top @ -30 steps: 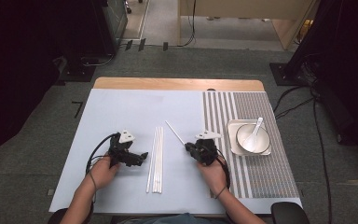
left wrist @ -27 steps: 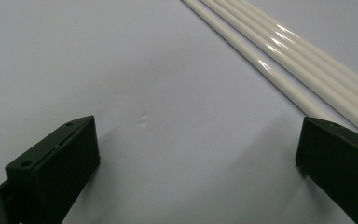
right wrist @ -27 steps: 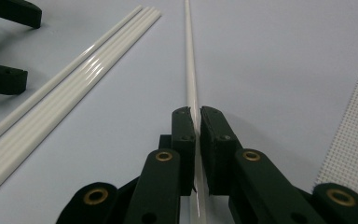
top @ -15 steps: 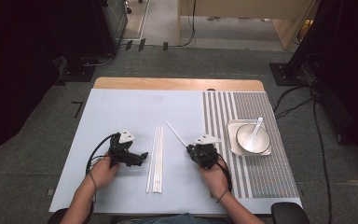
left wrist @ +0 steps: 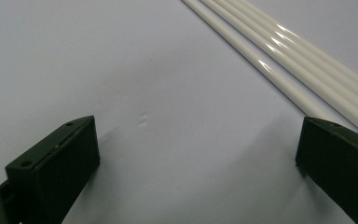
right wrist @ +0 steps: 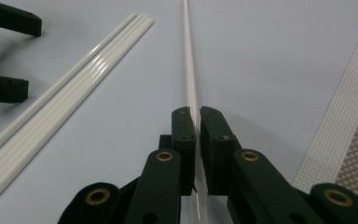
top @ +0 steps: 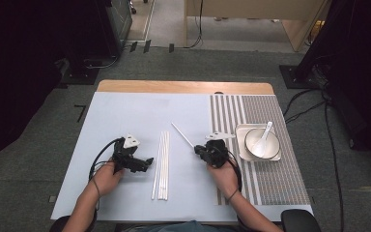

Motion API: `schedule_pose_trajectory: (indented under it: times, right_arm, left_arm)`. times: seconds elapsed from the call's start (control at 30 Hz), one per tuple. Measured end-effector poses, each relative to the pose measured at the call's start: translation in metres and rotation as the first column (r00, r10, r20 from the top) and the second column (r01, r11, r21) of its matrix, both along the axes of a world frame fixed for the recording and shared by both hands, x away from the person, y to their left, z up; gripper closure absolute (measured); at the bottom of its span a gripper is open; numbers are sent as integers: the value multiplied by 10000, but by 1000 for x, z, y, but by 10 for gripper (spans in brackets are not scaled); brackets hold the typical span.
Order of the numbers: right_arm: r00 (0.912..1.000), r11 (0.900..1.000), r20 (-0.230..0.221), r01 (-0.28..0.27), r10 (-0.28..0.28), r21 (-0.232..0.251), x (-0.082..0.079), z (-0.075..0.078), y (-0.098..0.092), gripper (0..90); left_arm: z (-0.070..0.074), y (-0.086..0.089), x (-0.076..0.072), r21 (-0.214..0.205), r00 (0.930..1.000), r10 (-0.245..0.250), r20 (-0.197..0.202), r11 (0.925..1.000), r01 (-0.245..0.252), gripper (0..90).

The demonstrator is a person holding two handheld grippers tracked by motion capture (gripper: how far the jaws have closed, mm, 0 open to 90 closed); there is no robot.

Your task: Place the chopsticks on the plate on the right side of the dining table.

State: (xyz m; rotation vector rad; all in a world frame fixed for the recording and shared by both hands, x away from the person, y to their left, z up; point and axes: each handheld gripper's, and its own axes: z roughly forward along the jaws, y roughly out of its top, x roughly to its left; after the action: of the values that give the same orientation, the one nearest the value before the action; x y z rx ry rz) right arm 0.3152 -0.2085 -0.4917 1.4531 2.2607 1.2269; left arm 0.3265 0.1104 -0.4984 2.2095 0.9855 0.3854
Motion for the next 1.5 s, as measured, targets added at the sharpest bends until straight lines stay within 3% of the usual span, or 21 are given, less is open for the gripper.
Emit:
schedule_pose_trajectory:
  times: [0.3,0.4,0.57,0.73,0.87,1.27,1.5]
  right_arm:
    - [9994,9984,36,-356,358,-451,17,14,-4,854]
    - [9993,9988,279,-249,261,-414,20,15,-9,854]
    - [9997,9990,-151,-203,197,-388,28,22,-16,854]
    - [10000,9989,-29,-58,57,-468,32,31,-27,854]
    - [10000,9979,78,-49,54,-641,34,37,-32,854]
    - [9997,9988,-235,-22,11,-488,32,46,-46,854]
    - [9997,9989,-163,177,-184,-431,35,56,-65,854]
  left_arm:
    - [0,0,0,6,10000,-12,-2,10000,12,0]
    - [0,0,0,3,10000,-13,0,10000,13,0]
    - [-1,1,0,-58,10000,-34,51,10000,34,0]
    - [-1,1,-1,-93,10000,-41,68,9999,42,0]
    - [-1,1,-1,-95,10000,-38,72,9999,39,0]
    - [-1,1,-1,-103,10000,-31,78,9999,32,0]
    - [-1,1,-1,-105,10000,-28,81,9999,29,0]
